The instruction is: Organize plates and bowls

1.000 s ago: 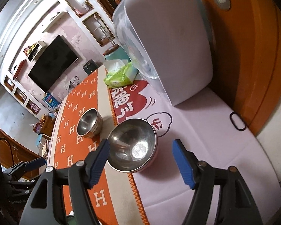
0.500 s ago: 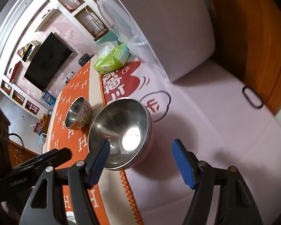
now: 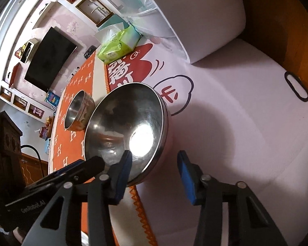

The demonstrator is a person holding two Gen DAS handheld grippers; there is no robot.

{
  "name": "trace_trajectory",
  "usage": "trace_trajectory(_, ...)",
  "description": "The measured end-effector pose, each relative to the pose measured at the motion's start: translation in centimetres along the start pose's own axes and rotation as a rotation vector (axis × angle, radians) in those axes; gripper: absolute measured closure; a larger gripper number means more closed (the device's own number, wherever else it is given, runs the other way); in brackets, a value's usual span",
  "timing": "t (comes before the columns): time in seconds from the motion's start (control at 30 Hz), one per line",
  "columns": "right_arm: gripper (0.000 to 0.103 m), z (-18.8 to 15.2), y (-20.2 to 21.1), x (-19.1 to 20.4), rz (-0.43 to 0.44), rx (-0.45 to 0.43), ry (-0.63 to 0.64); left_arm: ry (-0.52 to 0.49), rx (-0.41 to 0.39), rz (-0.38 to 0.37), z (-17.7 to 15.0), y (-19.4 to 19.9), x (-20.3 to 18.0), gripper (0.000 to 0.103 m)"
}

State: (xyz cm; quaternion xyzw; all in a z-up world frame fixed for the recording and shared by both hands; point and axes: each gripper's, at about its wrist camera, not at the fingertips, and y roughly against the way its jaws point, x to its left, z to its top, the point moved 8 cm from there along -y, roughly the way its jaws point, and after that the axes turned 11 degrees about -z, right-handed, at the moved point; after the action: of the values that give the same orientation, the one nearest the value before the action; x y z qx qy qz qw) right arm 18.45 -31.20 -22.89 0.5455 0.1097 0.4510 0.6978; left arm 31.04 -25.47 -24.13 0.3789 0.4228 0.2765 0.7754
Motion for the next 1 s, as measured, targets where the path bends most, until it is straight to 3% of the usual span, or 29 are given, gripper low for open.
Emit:
trace_trajectory(0.3,0.070,-0.2,-0.2,0.1,0.003,0.015,0.006,0.076,0.030,-0.061,-0.6,-0.9,0.5,0.049)
trace_trajectory(0.63,0.083,-0.4,-0.2,-0.1,-0.018,0.026,0.005,0.084,0.056,-0.088,-1.4,-1.3,-0.4,0.082)
trace_trajectory(1.0,0.085,-1.0,0.3,0.1,-0.026,0.053,0.002,0.103,0.072,-0.073,-2.5,-0.5,-0.3,0.085)
